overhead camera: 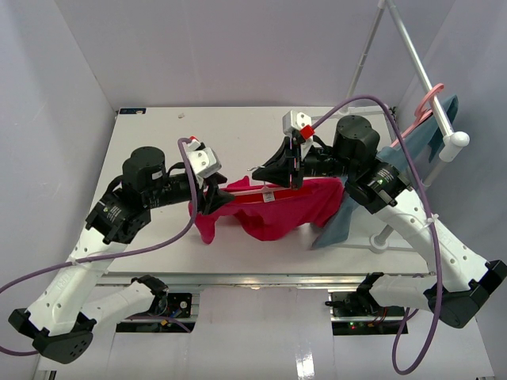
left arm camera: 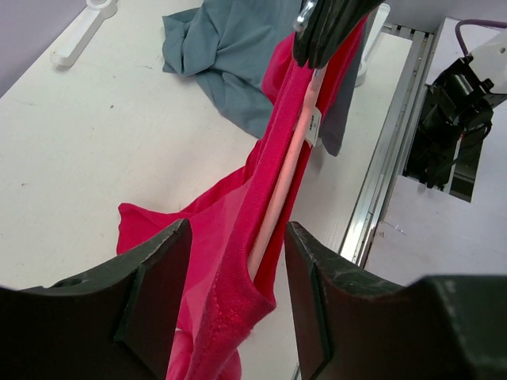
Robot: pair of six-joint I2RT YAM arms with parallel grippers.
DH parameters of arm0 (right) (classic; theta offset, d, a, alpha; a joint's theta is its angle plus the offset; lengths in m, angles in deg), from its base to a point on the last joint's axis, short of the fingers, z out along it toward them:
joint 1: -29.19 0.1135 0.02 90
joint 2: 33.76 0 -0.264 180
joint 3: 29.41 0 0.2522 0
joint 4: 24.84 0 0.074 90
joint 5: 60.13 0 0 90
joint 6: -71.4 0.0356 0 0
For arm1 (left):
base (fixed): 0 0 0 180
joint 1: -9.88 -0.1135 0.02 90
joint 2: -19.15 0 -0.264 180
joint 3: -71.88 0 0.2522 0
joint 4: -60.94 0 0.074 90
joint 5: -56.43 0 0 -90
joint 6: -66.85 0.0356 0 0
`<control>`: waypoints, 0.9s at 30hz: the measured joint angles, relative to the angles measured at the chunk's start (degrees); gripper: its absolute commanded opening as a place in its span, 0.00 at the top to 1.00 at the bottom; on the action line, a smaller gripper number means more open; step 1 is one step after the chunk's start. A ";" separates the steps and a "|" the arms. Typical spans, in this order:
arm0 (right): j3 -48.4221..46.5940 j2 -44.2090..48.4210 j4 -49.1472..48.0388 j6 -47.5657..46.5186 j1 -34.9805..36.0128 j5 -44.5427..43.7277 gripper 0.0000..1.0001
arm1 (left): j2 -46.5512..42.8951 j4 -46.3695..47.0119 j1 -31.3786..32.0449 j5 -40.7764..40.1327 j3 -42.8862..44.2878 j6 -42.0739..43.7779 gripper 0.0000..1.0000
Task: Place the t-shirt on the hanger
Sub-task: Place the hanger at the clothesline.
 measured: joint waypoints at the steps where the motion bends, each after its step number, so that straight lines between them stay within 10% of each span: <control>1: 0.00 0.00 0.10 -0.23 0.00 0.44 0.92 | -0.03 -0.17 0.01 0.22 0.44 0.29 0.36; 19: -0.01 0.00 2.18 -2.86 0.00 5.14 0.92 | 1.57 -5.16 0.01 9.02 1.47 2.69 0.32; 27: 0.18 0.00 1.39 -2.40 0.00 5.95 0.92 | 5.95 -6.31 -0.02 9.76 1.42 2.53 0.47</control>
